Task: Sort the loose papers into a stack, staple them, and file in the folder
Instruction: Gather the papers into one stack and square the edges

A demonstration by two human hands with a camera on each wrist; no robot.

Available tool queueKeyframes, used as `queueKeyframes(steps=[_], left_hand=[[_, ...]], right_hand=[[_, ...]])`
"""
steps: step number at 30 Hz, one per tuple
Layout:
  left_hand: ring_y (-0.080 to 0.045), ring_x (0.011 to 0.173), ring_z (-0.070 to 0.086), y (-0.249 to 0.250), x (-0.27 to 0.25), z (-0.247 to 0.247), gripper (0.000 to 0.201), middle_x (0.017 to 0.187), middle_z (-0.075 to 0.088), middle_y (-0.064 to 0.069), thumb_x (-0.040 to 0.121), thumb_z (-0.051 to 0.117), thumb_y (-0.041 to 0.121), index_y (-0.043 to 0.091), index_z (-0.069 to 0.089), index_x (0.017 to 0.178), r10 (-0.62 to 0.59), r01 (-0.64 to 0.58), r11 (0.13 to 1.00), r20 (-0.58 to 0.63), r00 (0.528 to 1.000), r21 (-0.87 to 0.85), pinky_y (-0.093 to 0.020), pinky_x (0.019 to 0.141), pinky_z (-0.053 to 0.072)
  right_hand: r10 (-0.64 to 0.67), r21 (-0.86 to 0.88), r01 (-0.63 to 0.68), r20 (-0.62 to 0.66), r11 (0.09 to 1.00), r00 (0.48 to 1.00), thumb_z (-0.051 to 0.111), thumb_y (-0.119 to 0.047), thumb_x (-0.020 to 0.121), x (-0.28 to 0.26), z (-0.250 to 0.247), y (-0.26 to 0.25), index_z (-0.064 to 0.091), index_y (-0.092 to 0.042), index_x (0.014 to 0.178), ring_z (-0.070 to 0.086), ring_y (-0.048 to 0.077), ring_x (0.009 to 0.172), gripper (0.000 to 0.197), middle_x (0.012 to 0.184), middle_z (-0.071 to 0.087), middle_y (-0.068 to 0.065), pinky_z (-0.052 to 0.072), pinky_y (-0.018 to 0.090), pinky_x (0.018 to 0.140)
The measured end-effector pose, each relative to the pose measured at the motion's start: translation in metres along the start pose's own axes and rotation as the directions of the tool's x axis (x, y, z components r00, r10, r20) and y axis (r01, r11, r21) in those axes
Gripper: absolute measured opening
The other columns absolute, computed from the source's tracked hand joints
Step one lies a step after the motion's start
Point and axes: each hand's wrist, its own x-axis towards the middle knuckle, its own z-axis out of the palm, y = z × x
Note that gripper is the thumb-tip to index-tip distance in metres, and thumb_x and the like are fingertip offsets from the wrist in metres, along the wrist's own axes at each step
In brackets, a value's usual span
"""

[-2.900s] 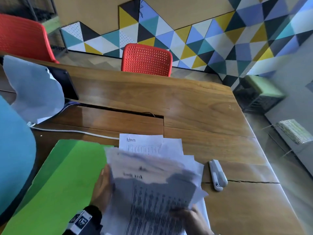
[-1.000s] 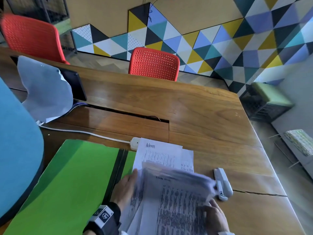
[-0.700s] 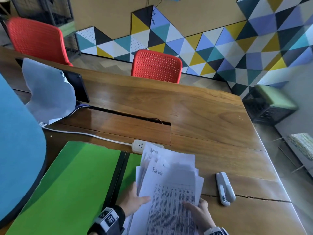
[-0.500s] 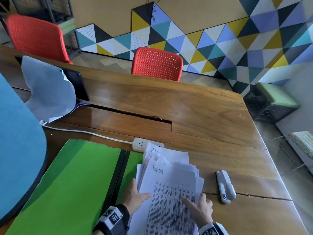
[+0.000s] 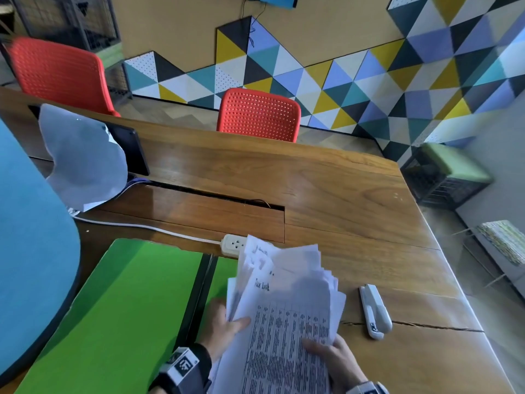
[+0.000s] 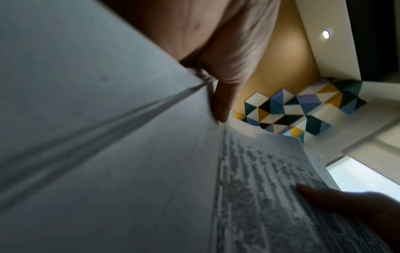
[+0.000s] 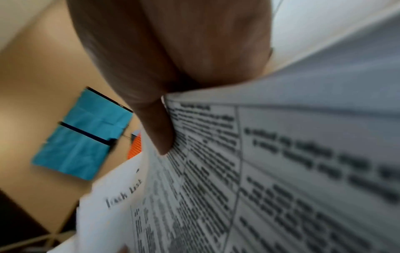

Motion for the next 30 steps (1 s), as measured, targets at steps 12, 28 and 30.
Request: queueKeyframes(steps=[12,28,30], left_hand=[[-0.007,0.097,0.07,0.03,-0.012,-0.025,0.046,0.105,0.073,0.002,0.075,0.079,0.025,0.022,0.057,0.116,0.114,-0.038,0.947,0.224,0.968,-0.319,-0.029,0.093,0.056],[-0.021,0.098,0.073,0.115,-0.042,-0.067,0.066,0.103,0.077,-0.002,0.054,0.092,0.033,0.011,0.066,0.11,0.426,-0.474,0.766,-0.209,0.88,-0.434,-0.049,0.092,0.055],[-0.023,0.102,0.072,0.105,-0.035,-0.067,0.07,0.106,0.076,-0.005,0.053,0.092,0.035,0.01,0.065,0.112,0.427,-0.451,0.783,-0.157,0.891,-0.429,-0.054,0.095,0.053]], right_hand=[[-0.267,-0.099,0.264,-0.013,0.959,0.964,0.075,0.005,0.072,-0.064,0.021,-0.059,0.077,-0.004,0.094,0.073,0.036,0.09,0.024,0.096,0.077,0.022,0.056,0.048,0.085],[-0.773,-0.251,0.732,-0.236,0.633,0.588,0.07,-0.049,0.058,-0.058,0.051,-0.082,0.071,-0.009,0.088,0.064,-0.013,0.067,0.05,0.07,0.074,-0.021,0.045,0.001,0.061],[-0.741,-0.252,0.699,-0.153,0.669,0.654,0.073,-0.043,0.059,-0.052,0.05,-0.077,0.07,0.0,0.076,0.063,-0.009,0.055,0.046,0.059,0.072,-0.017,0.045,0.004,0.055]])
